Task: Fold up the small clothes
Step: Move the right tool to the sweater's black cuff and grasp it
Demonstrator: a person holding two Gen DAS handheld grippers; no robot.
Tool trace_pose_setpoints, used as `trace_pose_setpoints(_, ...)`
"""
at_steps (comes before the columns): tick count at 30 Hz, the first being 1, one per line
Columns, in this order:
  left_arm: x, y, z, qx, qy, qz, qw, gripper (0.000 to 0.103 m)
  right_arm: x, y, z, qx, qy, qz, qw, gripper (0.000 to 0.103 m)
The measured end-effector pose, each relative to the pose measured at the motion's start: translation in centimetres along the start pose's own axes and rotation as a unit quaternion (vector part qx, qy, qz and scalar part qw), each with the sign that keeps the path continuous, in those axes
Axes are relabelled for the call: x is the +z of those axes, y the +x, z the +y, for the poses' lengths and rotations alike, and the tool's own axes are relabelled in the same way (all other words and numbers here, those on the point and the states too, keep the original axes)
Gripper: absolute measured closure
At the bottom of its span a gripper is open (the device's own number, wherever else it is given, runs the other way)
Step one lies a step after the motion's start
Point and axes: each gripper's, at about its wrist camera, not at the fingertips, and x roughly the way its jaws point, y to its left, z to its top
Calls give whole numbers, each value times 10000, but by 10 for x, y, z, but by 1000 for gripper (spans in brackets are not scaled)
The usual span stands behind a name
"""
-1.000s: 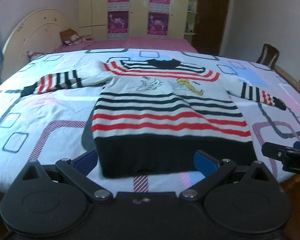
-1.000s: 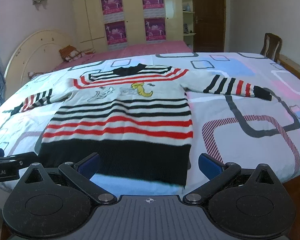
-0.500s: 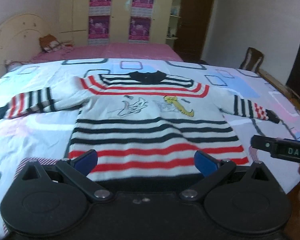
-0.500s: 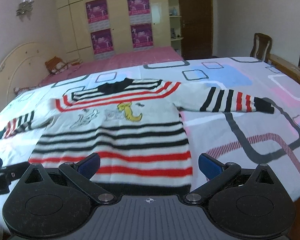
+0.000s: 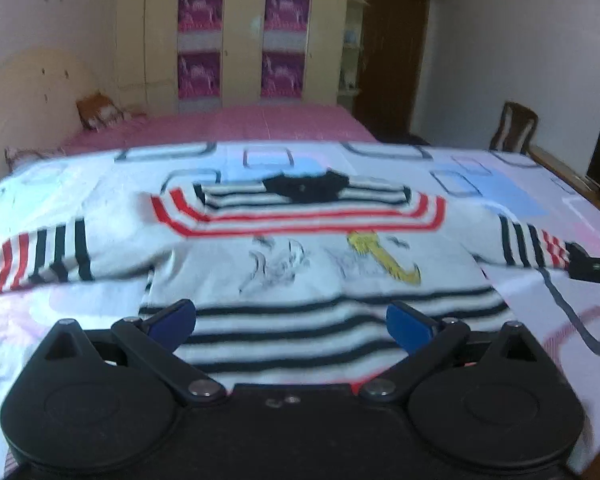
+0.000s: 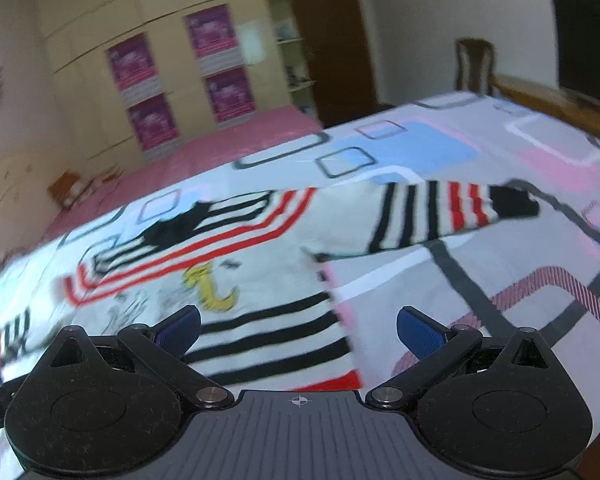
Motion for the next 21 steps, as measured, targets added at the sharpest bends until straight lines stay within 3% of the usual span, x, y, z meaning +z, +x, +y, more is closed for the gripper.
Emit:
trace_pose_setpoints(4,10,25,-14,-50,82,34,9999,1,19,15,-35,-298,174,-138,9993,0)
trace_pose_setpoints(7,23,50,-27,-446,-36,348,9984,1,33,34,-64,-432,311,-173,9984,0)
trace_pose_setpoints(10,30,70,-41,-573,-189,482,9970,2,49,59,-94,-525,512,-131,9972,1)
trace_pose_setpoints(11,32,78,-48,-619,-228,513,9965,2,54,66,-106,-561,578,-172,9966,13)
trace_pose_setpoints(12,36,86,-55,-629,-237,564,9961,2,58,74,-116,-577,633,-145,9962,45)
trace_pose_setpoints(13,38,94,-61,-632,-234,618,9958,2,62,84,-128,-619,772,-64,9951,51)
trace_pose_setpoints(19,50,124,-95,-496,-117,755,9958,2,79,127,-204,-669,1724,-63,9827,52)
trace_pose_setpoints(21,51,131,-101,-421,-96,808,9958,2,80,138,-222,-632,1985,10,9781,64)
